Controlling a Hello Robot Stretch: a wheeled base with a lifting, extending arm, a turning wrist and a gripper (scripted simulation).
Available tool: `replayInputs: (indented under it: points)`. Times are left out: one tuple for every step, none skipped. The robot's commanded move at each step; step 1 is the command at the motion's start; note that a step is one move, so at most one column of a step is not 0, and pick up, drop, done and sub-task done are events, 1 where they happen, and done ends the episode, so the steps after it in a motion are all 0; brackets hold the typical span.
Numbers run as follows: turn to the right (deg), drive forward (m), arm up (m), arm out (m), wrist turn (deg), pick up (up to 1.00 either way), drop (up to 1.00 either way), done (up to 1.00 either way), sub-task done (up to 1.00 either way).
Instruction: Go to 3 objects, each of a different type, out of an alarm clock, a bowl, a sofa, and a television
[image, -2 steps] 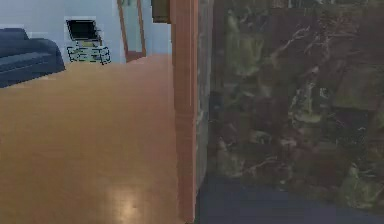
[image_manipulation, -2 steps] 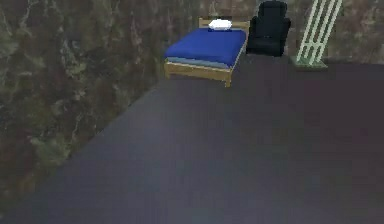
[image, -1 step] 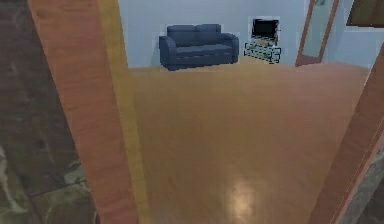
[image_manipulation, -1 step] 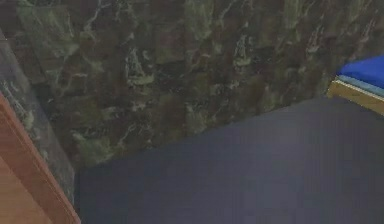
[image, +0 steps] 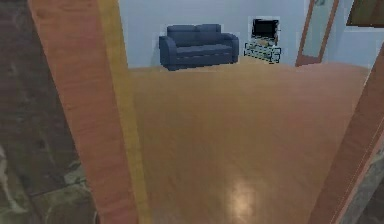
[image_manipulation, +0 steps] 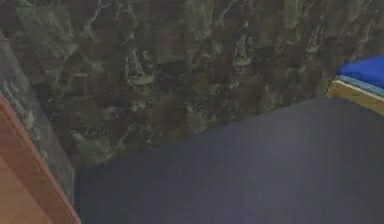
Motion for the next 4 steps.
replayInputs:
  points:
    - [45.0, 0.0, 0.0, 0.0, 0.0, 0.0, 0.0, 0.0, 0.0]
    - [0.0, 0.45, 0.0, 0.0, 0.0, 0.0, 0.0, 0.0, 0.0]
    - [-45.0, 0.0, 0.0, 0.0, 0.0, 0.0, 0.0, 0.0, 0.0]
    - [-21.0, 0.0, 0.0, 0.0, 0.0, 0.0, 0.0, 0.0, 0.0]
